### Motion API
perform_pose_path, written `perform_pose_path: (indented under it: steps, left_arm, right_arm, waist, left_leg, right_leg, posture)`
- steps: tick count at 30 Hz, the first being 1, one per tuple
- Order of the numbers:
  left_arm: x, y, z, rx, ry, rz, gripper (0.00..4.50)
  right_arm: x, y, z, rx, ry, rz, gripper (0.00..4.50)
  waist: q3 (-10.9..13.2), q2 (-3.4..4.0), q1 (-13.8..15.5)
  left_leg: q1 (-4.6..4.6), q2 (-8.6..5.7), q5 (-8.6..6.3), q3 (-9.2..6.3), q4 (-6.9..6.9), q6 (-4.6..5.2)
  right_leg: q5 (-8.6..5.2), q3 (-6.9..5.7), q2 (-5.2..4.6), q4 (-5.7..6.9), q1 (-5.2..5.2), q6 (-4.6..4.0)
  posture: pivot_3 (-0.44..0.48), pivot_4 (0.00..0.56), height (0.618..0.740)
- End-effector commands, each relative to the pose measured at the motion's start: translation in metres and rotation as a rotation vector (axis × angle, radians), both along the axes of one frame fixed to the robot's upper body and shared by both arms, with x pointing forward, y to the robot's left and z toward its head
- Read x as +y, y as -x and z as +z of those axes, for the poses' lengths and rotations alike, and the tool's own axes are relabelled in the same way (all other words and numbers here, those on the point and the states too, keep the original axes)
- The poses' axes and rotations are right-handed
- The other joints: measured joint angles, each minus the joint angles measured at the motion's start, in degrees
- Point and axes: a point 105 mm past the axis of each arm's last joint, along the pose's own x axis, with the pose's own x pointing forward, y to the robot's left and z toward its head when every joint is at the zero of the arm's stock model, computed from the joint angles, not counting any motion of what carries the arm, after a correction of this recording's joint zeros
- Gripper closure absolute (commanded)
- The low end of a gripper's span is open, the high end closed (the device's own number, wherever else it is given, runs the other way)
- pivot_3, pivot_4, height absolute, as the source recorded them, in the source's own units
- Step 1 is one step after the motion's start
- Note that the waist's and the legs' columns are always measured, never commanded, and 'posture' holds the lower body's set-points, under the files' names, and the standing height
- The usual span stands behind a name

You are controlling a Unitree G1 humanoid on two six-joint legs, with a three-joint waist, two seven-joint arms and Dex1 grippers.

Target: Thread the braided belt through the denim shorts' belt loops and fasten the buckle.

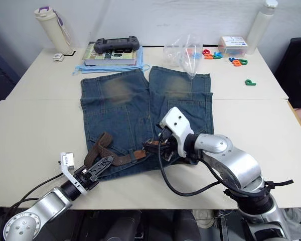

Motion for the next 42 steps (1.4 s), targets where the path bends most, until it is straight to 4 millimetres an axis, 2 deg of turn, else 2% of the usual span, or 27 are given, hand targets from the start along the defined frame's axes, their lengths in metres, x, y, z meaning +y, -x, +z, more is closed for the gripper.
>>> perform_pose_path:
  steps: [1,3,7,11,18,22,27,32,37,42]
  left_arm:
    - [-0.009,0.000,-0.017,0.028,-0.054,-0.077,4.50]
    - [-0.007,-0.006,-0.017,0.008,-0.072,-0.084,4.50]
    - [0.000,-0.030,-0.009,-0.045,-0.112,-0.090,4.50]
    - [0.005,-0.038,-0.006,-0.069,-0.146,-0.108,4.50]
    - [-0.009,-0.029,-0.005,-0.064,-0.124,-0.159,4.50]
    - [-0.016,-0.029,-0.004,-0.075,-0.129,-0.183,4.50]
    - [-0.023,-0.032,-0.003,-0.089,-0.148,-0.219,4.50]
    - [-0.030,-0.035,0.000,-0.104,-0.151,-0.252,4.50]
    - [-0.041,-0.037,0.005,-0.142,-0.169,-0.318,4.50]
    - [-0.041,-0.040,0.008,-0.143,-0.155,-0.323,4.50]
  right_arm:
    - [0.000,0.003,0.003,-0.091,0.048,0.024,0.02]
    - [-0.001,0.003,0.001,-0.103,0.065,0.028,0.02]
    - [-0.001,0.003,-0.002,-0.112,0.079,0.036,0.02]
    - [-0.001,0.004,-0.004,-0.133,0.108,0.048,0.02]
    - [-0.002,0.007,-0.007,-0.250,0.201,0.065,0.02]
    - [-0.008,0.025,-0.013,-0.188,0.207,0.116,0.02]
    - [-0.006,0.034,-0.022,-0.218,0.285,0.188,0.02]
    - [-0.003,0.025,-0.025,-0.372,0.384,0.180,0.02]
    - [-0.002,0.025,-0.028,-0.527,0.442,0.190,0.02]
    - [-0.002,0.028,-0.025,-0.656,0.467,0.188,0.02]
  waist:
    - [0.0,0.00,0.1]
    - [0.0,0.00,0.1]
    - [0.0,0.04,0.4]
    - [0.0,0.03,0.0]
    - [0.0,0.02,-0.1]
    - [0.0,0.01,0.2]
    - [0.0,0.01,0.3]
    - [0.0,0.01,0.8]
    - [0.0,0.01,1.5]
    - [0.0,0.01,1.4]
  left_leg:
    - [0.00,0.00,0.00,0.00,0.00,0.01]
    - [0.06,-0.04,0.01,-0.01,0.00,0.02]
    - [0.66,-0.03,-0.15,-0.20,-0.16,0.28]
    - [0.68,-0.03,-0.09,-0.22,-0.30,0.26]
    - [0.72,-0.03,0.20,-0.23,-0.56,-0.17]
    - [0.72,-0.03,0.19,-0.24,-0.59,-0.15]
    - [0.77,-0.03,0.20,-0.28,-0.62,-0.11]
    - [0.79,-0.04,0.19,-0.41,-0.68,-0.11]
    - [0.79,-0.08,0.19,-0.53,-0.70,-0.11]
    - [0.82,-0.15,0.19,-0.61,-0.70,-0.10]
  right_leg:
    - [0.02,0.00,0.00,-0.03,0.03,0.04]
    - [0.03,-0.01,-0.02,-0.05,0.11,0.06]
    - [0.04,-0.21,-0.01,-0.38,0.81,0.03]
    - [0.16,-0.23,0.00,-0.46,0.81,0.13]
    - [0.16,-0.25,-0.01,-0.56,0.79,0.13]
    - [0.18,-0.27,-0.01,-0.72,0.84,0.17]
    - [0.26,-0.32,-0.01,-0.91,0.99,0.30]
    - [0.29,-0.46,0.00,-1.18,1.13,0.32]
    - [0.33,-0.61,0.00,-1.40,1.28,0.39]
    - [0.39,-0.65,0.01,-1.56,1.47,0.52]
  posture:
    - [0.000,0.150,0.667]
    - [0.000,0.150,0.667]
    - [0.000,0.150,0.667]
    - [0.000,0.150,0.667]
    - [0.000,0.150,0.667]
    - [0.000,0.150,0.667]
    - [0.000,0.150,0.667]
    - [0.000,0.150,0.667]
    - [0.000,0.150,0.667]
    - [0.000,0.150,0.667]
